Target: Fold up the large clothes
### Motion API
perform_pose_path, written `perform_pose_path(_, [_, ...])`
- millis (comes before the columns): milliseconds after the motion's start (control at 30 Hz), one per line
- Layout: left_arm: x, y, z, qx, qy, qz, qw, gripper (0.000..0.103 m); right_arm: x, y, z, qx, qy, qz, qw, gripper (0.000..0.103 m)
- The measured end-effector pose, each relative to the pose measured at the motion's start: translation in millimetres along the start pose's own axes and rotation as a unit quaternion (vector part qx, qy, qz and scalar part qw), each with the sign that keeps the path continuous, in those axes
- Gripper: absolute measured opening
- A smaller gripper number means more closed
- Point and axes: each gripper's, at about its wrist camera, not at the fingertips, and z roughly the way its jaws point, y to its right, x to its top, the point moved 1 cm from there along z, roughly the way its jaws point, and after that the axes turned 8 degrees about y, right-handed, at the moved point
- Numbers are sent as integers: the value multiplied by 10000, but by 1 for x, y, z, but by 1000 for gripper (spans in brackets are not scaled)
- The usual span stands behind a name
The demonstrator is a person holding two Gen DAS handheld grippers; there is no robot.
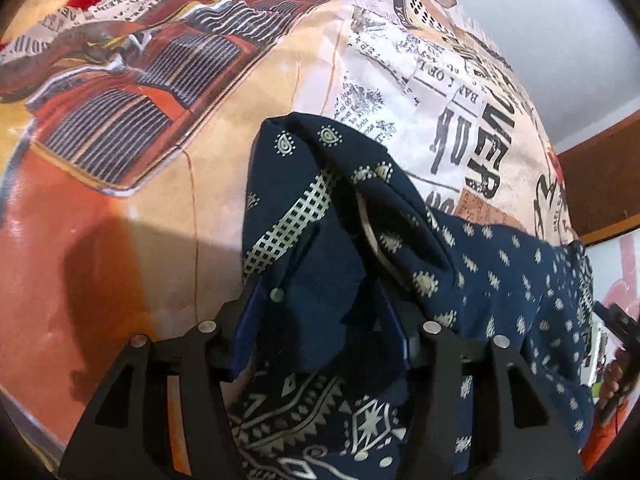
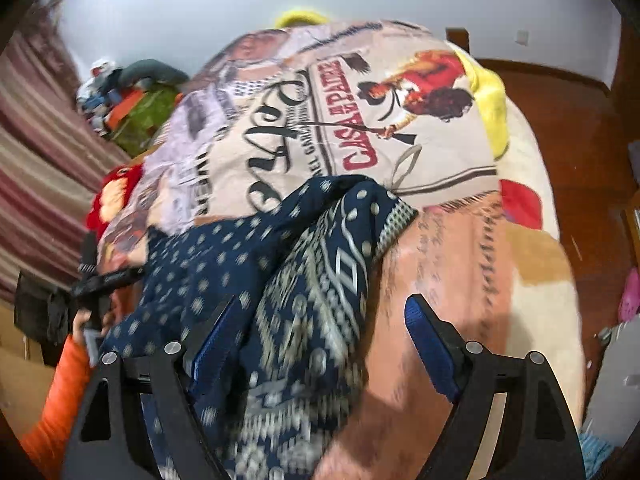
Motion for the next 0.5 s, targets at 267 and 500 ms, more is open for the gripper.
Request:
perform_pose_path(267, [11,12,11,110,-30,293,9995,32,15,-3,72,190,-314,705,9968,74])
perform_pose_path(500, [14,41,4,503,390,992,9930,9,12,-26,88,-156,-281,181,9993,45])
